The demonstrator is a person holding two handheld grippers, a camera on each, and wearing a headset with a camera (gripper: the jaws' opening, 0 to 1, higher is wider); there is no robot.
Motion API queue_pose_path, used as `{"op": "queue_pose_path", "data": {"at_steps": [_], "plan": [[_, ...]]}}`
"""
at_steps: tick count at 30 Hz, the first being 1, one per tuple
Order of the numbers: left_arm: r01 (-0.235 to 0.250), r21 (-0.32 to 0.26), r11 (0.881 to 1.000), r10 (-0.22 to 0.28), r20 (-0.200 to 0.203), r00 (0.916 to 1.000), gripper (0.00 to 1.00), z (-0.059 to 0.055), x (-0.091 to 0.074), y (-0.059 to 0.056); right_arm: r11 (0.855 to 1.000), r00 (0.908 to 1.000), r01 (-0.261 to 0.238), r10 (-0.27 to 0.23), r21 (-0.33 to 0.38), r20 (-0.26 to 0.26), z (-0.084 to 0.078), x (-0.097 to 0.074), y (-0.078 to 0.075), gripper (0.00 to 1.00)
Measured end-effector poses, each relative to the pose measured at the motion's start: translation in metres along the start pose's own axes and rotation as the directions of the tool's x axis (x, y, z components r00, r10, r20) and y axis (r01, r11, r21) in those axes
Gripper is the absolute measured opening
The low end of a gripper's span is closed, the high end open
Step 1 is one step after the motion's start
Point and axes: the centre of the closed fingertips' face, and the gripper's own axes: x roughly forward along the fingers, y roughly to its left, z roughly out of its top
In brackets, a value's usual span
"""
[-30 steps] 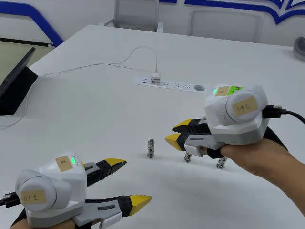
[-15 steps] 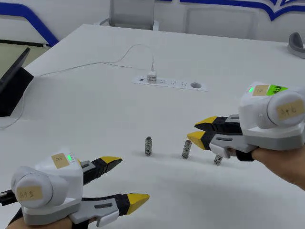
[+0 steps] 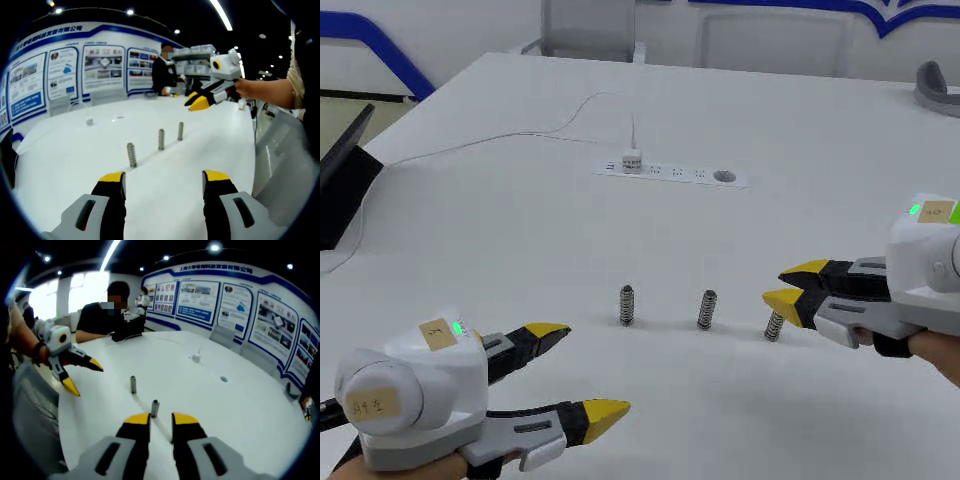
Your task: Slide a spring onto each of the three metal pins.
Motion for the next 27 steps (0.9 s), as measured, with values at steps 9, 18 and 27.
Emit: {"op": "queue_pose_path", "data": {"at_steps": [9,18,27], "plan": [[-0.018,0.001,1.0,0.018,0.012,0.9998,0.66,0.002,-0.002,0.003,0.999,0.9994,0.032,-0.031,0.034,-0.017,-0.023,-0.015,-0.008,0.19],[-0.028,0.003,1.0,0.028,0.008,0.9996,0.68,0.002,-0.004,0.006,0.996,0.997,0.07,-0.068,0.063,-0.037,-0.038,-0.027,-0.018,0.19],[-0.01,-0.019,1.0,0.01,0.022,0.9997,0.65,0.007,-0.006,0.004,0.993,0.9957,0.088,-0.086,0.074,-0.033,-0.039,-0.031,-0.02,0.19]]}}
